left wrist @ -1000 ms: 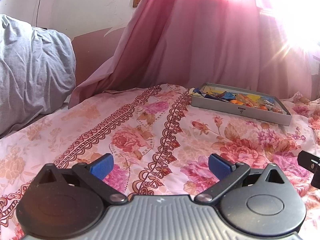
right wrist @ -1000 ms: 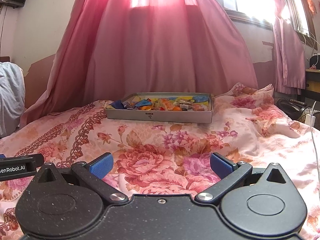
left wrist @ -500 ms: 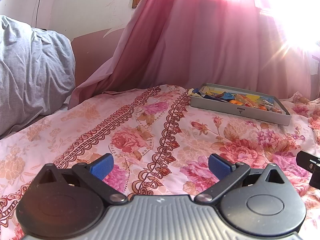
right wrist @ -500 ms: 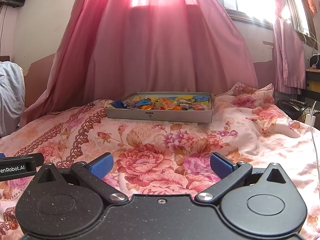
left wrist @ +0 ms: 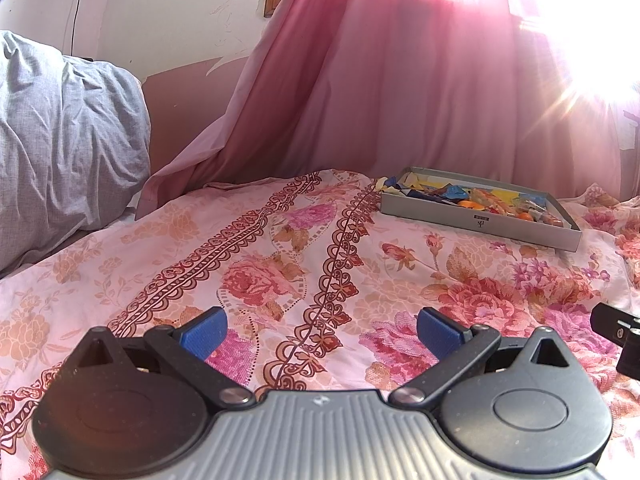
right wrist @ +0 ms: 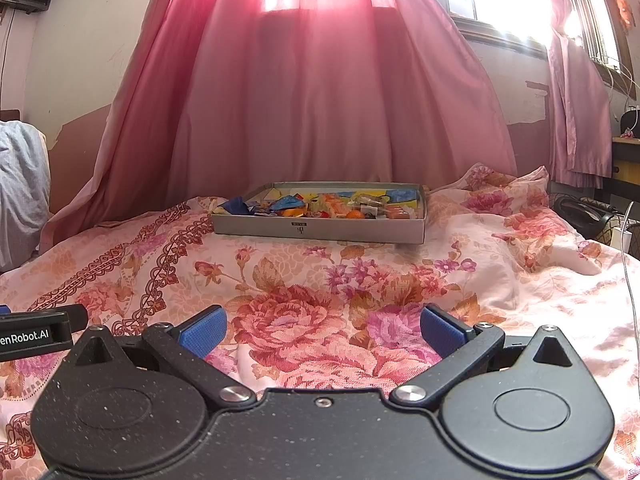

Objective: Organize snacks

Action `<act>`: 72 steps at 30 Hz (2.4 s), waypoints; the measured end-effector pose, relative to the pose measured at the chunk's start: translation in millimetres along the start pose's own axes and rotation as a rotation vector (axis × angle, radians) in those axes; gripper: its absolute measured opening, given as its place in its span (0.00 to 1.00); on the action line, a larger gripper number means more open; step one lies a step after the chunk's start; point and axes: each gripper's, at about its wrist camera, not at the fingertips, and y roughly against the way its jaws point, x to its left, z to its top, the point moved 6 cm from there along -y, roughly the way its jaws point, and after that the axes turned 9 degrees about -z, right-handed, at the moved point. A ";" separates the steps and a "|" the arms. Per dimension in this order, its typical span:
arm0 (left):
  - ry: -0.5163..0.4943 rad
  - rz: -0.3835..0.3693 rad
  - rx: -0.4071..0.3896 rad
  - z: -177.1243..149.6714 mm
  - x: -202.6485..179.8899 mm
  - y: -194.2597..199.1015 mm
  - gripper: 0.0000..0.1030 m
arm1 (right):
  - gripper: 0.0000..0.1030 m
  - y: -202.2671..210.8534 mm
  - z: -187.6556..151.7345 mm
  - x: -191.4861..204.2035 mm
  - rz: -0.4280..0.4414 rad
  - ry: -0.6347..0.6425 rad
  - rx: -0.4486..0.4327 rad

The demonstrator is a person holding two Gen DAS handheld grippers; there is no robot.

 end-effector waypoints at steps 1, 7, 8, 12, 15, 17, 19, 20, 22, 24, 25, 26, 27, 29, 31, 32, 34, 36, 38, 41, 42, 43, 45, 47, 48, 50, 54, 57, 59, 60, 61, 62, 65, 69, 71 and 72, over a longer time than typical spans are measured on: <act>0.000 0.000 0.000 0.0 0.1 -0.1 1.00 | 0.99 0.0 -0.6 0.0 0.000 0.000 0.000; 0.000 0.000 0.000 -0.2 0.5 -0.2 1.00 | 0.99 0.1 -1.0 0.1 0.000 0.001 0.001; 0.000 0.000 0.000 -0.2 0.6 -0.3 1.00 | 0.99 0.0 -1.2 0.1 0.000 0.001 0.001; 0.000 -0.001 0.000 -0.4 0.9 -0.4 1.00 | 0.99 0.0 -1.0 0.1 0.000 0.001 0.001; -0.001 -0.001 0.000 -0.7 0.8 -0.4 1.00 | 0.99 -0.1 -0.8 0.2 0.000 0.001 0.002; -0.001 0.000 0.001 -0.9 0.5 -0.3 1.00 | 0.99 0.0 -0.6 0.2 0.000 0.001 0.002; 0.002 0.003 0.015 -0.8 0.5 -1.2 1.00 | 0.99 0.1 -0.5 0.2 0.000 0.001 0.002; 0.007 0.011 0.030 -0.7 0.6 -1.8 1.00 | 0.99 0.0 -0.2 0.2 0.000 0.001 0.002; 0.019 0.030 0.056 -0.8 0.7 -2.8 1.00 | 0.99 0.1 -0.2 0.3 0.000 0.001 0.002; 0.012 0.023 0.059 -0.8 0.1 -2.5 1.00 | 0.99 -0.1 -0.8 0.5 0.000 0.002 0.003; 0.007 0.020 0.058 -0.8 -0.3 -2.2 1.00 | 0.99 -0.3 -1.3 0.5 0.000 0.002 0.004; 0.005 0.021 0.056 -0.9 -0.5 -1.7 1.00 | 0.99 -0.8 -2.0 0.6 0.001 0.002 0.006; 0.003 0.022 0.054 -1.0 -0.8 -1.4 1.00 | 0.99 -1.3 -2.7 0.6 0.002 0.003 0.008; 0.000 0.020 0.055 -1.0 -1.0 -1.8 1.00 | 0.99 -2.1 -3.5 1.1 0.002 0.007 0.011; -0.003 0.025 0.055 -1.1 -1.1 -1.9 1.00 | 0.99 -1.9 -4.7 1.4 0.004 0.011 0.011; -0.004 0.026 0.054 -1.2 -0.8 -2.0 1.00 | 0.99 -1.9 -4.1 1.6 0.004 0.013 0.012; -0.008 0.028 0.059 -1.5 -1.1 -3.0 1.00 | 0.99 -1.9 -4.6 1.8 0.004 0.016 0.014; -0.009 0.031 0.061 -2.2 -1.1 -3.0 1.00 | 0.99 -2.9 -3.9 2.2 0.004 0.017 0.017; -0.006 0.032 0.064 -2.2 -0.1 -3.4 1.00 | 0.99 -3.2 -4.3 2.2 0.005 0.019 0.020; -0.001 0.038 0.071 -2.4 2.0 -3.8 1.00 | 0.99 -3.2 -4.6 2.7 0.006 0.021 0.022; 0.000 0.038 0.071 -2.4 2.8 -3.7 1.00 | 0.99 -3.4 -4.3 2.9 0.006 0.022 0.022; 0.000 0.038 0.072 -2.4 2.8 -3.6 1.00 | 0.99 -3.2 -4.4 2.7 0.006 0.021 0.022; -0.002 0.038 0.072 -2.6 3.0 -3.3 1.00 | 0.99 -2.9 -4.5 2.5 0.006 0.020 0.021; -0.002 0.037 0.072 -2.6 2.9 -3.2 1.00 | 0.99 -3.3 -4.3 2.9 0.005 0.021 0.022; -0.003 0.035 0.072 -2.8 2.9 -3.0 1.00 | 0.99 -3.3 -4.4 2.7 0.005 0.021 0.022; -0.008 0.036 0.070 -3.1 2.5 -2.5 1.00 | 0.99 -2.9 -4.6 2.5 0.006 0.021 0.021; -0.010 0.036 0.069 -3.4 1.9 -2.3 1.00 | 0.99 -3.1 -4.3 2.6 0.006 0.022 0.022; -0.009 0.036 0.069 -3.3 2.0 -1.9 1.00 | 0.99 -3.1 -4.0 3.2 0.005 0.023 0.023; -0.008 0.036 0.069 -3.3 2.1 -1.7 1.00 | 0.99 -3.1 -4.1 3.4 0.005 0.022 0.023; -0.008 0.039 0.068 -3.1 2.5 -1.5 1.00 | 0.99 -3.1 -4.3 3.3 0.006 0.022 0.024; -0.005 0.042 0.067 -3.3 2.8 -1.4 1.00 | 0.99 -3.3 -4.2 3.4 0.006 0.022 0.025; -0.002 0.043 0.068 -3.5 3.5 -1.3 1.00 | 0.99 -3.5 -4.1 3.5 0.006 0.022 0.027; 0.008 0.049 0.069 -4.0 6.2 -0.8 1.00 | 0.99 -4.5 -4.0 3.6 0.006 0.020 0.031; 0.010 0.054 0.067 -4.7 7.9 -0.3 1.00 | 0.99 -4.3 -4.1 4.0 0.006 0.021 0.031; 0.011 0.053 0.066 -4.8 8.1 -0.4 1.00 | 0.99 -4.4 -3.9 4.3 0.007 0.021 0.031; 0.012 0.051 0.067 -5.1 8.1 -0.6 1.00 | 0.99 -4.4 -4.0 4.4 0.006 0.020 0.032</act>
